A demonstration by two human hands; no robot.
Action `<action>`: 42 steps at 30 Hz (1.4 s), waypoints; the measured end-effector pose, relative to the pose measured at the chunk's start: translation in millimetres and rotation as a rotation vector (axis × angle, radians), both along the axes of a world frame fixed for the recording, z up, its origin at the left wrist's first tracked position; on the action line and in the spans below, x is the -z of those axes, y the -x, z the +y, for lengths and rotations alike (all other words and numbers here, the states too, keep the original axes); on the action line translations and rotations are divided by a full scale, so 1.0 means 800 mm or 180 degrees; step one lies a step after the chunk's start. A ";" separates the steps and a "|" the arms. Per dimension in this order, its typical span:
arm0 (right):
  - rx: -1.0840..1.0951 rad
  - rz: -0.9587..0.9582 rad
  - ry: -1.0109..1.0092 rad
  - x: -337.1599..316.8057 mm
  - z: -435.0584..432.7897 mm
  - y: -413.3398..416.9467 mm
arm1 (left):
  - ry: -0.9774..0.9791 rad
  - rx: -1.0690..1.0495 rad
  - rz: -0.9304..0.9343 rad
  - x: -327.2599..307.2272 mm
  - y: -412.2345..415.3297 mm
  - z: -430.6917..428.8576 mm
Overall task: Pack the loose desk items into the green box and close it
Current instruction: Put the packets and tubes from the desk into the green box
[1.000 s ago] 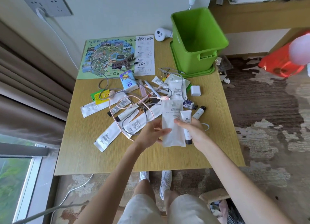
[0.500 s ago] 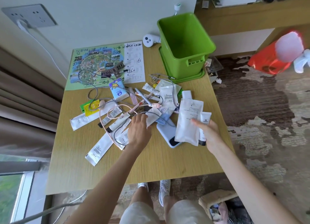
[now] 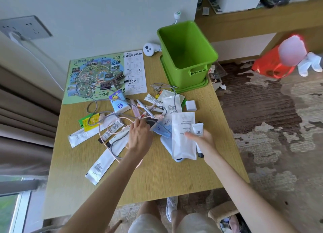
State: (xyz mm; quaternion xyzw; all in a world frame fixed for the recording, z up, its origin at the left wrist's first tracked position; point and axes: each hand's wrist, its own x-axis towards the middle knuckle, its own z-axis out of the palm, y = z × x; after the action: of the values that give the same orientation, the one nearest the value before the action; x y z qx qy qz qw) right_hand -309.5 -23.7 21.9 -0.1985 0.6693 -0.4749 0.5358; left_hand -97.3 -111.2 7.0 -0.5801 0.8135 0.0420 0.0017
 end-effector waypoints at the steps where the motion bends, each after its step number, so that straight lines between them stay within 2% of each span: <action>1: 0.0006 -0.0002 0.0002 -0.001 -0.003 -0.002 | -0.0040 0.0019 0.0043 -0.004 -0.002 0.000; 4: 0.0036 -0.0047 0.0003 -0.004 -0.011 -0.004 | -0.0418 0.0011 0.0223 -0.018 -0.012 -0.004; 6: 0.0049 -0.0114 0.0045 -0.008 -0.016 -0.006 | -0.0965 0.0041 0.0400 -0.033 -0.019 -0.010; 9: 0.0021 -0.0180 0.0110 -0.017 -0.026 -0.011 | -0.2099 -0.0207 0.1092 -0.058 -0.029 -0.022; 11: 0.0016 -0.0257 0.0157 -0.022 -0.033 -0.015 | -0.2442 -0.0410 0.1542 -0.070 -0.033 -0.029; 14: 0.0083 -0.0348 0.0171 -0.030 -0.044 -0.018 | -0.2459 -0.0566 0.2099 -0.083 -0.035 -0.035; 18: 0.0092 -0.0368 0.0263 -0.043 -0.055 -0.017 | -0.2199 -0.0629 0.2529 -0.091 -0.026 -0.037; 22: 0.0035 -0.0407 0.0427 -0.057 -0.052 -0.016 | -0.2017 -0.1298 0.3571 -0.096 -0.006 -0.034; 25: -0.0113 -0.0443 0.0458 -0.064 -0.040 -0.014 | -0.2294 -0.1593 0.3968 -0.096 0.011 -0.032; 31: -0.0550 -0.0305 0.0100 -0.065 -0.009 -0.039 | -0.3256 -0.1669 0.4092 -0.094 0.026 -0.008; 35: -0.0610 -0.0406 -0.0107 -0.068 0.012 -0.051 | -0.3530 -0.1640 0.4150 -0.094 0.020 0.007; 38: -0.0504 -0.0284 -0.0095 -0.068 0.030 -0.057 | -0.3552 -0.1523 0.3753 -0.096 0.012 0.011; 42: -0.0293 -0.0167 -0.0148 -0.074 0.057 -0.053 | -0.4096 -0.1146 0.3373 -0.097 0.011 0.029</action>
State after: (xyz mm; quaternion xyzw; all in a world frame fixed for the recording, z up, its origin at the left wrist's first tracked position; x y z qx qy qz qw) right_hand -267.2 22.1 81.2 -0.2040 0.6560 -0.4391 0.5789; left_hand -106.1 -88.2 84.8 -0.4903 0.4199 0.7616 -0.0566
